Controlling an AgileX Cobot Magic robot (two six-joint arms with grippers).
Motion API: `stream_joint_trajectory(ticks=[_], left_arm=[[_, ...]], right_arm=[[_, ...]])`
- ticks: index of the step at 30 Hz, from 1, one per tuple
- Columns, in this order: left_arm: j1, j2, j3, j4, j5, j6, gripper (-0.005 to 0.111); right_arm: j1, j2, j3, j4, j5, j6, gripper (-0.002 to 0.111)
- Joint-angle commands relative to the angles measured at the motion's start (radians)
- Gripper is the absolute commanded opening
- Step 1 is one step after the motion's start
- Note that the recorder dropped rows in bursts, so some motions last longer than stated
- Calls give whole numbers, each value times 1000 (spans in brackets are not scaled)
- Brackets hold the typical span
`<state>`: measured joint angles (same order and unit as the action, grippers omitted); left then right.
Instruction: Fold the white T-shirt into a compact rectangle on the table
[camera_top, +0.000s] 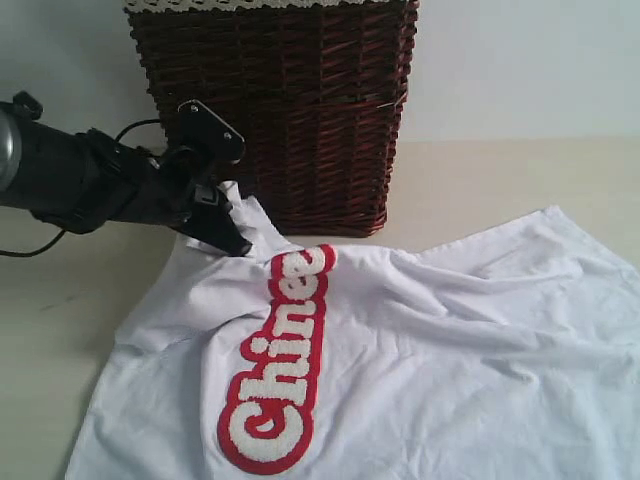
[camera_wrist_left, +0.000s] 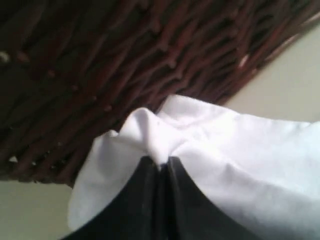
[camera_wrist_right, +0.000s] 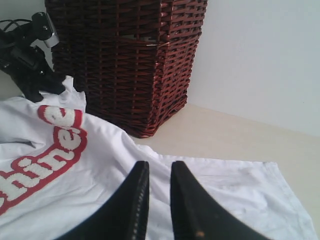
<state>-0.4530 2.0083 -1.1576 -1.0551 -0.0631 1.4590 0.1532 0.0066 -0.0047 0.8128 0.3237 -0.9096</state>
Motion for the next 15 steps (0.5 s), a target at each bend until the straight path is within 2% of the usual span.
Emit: stream_joint_trajectory(ticks=[1, 4, 8, 10, 12, 15], left_arm=[[-1, 25, -50, -3, -50, -5, 5], [-1, 39, -64, -3, -51, -5, 26], [-1, 41, -64, -6, -61, -32, 68], [-1, 41, -64, -6, -79, -63, 85], [-1, 41, -64, -6, -82, -68, 89], [-1, 28, -51, -6, -91, -68, 88]], right_arm=[[2, -7, 5, -2, -4, -3, 17], [2, -7, 5, -2, -4, -3, 17], [2, -7, 5, -2, -4, -3, 17], [2, -7, 5, -2, -4, -3, 17], [2, -7, 5, -4, -4, -3, 17], [2, -7, 5, -4, -4, -3, 17]])
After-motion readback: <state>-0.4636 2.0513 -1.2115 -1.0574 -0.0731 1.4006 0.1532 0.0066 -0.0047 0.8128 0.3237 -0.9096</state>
